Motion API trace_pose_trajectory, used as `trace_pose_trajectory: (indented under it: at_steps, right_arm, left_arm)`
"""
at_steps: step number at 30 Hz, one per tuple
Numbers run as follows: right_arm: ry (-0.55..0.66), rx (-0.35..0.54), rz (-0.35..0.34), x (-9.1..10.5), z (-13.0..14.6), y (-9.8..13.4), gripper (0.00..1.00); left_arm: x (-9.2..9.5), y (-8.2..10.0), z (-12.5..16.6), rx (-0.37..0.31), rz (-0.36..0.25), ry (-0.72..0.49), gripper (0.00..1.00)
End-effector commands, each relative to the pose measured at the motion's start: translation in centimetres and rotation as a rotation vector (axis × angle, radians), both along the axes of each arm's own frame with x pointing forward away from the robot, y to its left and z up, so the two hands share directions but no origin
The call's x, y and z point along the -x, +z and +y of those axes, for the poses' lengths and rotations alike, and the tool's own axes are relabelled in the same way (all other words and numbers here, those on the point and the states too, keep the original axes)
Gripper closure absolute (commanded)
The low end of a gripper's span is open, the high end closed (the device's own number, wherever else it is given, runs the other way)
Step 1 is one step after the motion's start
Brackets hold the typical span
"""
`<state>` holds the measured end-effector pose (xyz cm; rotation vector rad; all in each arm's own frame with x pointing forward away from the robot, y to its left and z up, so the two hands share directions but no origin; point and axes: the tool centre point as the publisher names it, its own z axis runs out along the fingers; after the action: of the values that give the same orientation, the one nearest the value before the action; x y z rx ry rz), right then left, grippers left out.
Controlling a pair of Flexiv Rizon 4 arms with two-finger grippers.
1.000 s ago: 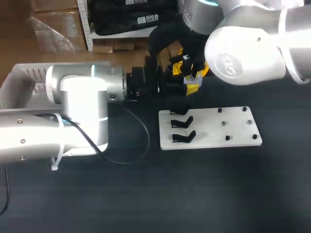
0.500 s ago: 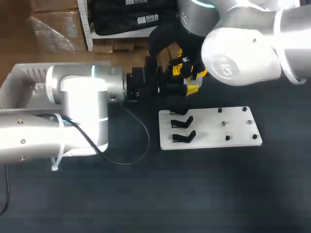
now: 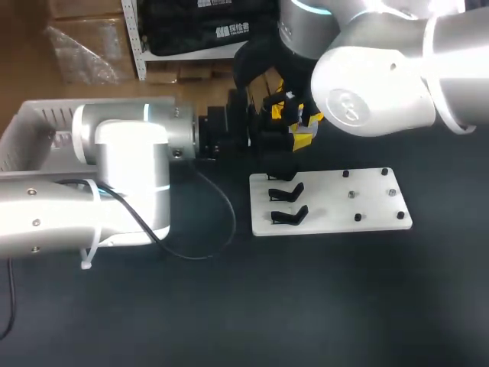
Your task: Pick up each earbud case from the left stands, insert the matching earbuds, close the lid, and place the case in the box.
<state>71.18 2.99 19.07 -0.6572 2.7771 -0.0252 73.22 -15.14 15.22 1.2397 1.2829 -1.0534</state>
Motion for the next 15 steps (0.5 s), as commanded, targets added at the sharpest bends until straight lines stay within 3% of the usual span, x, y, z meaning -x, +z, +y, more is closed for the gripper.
trace_pose_trajectory:
  at_steps: [1,15]
  right_arm:
    - [-0.003,0.004,-0.005,0.10,0.05,-0.08,0.66]
    - [-0.006,-0.010,-0.017,0.39,0.04,0.58,0.65]
  left_arm:
    - [0.30,0.02,-0.02,0.008,-0.008,0.011,1.00]
    - [0.30,0.02,-0.02,0.008,-0.008,0.011,1.00]
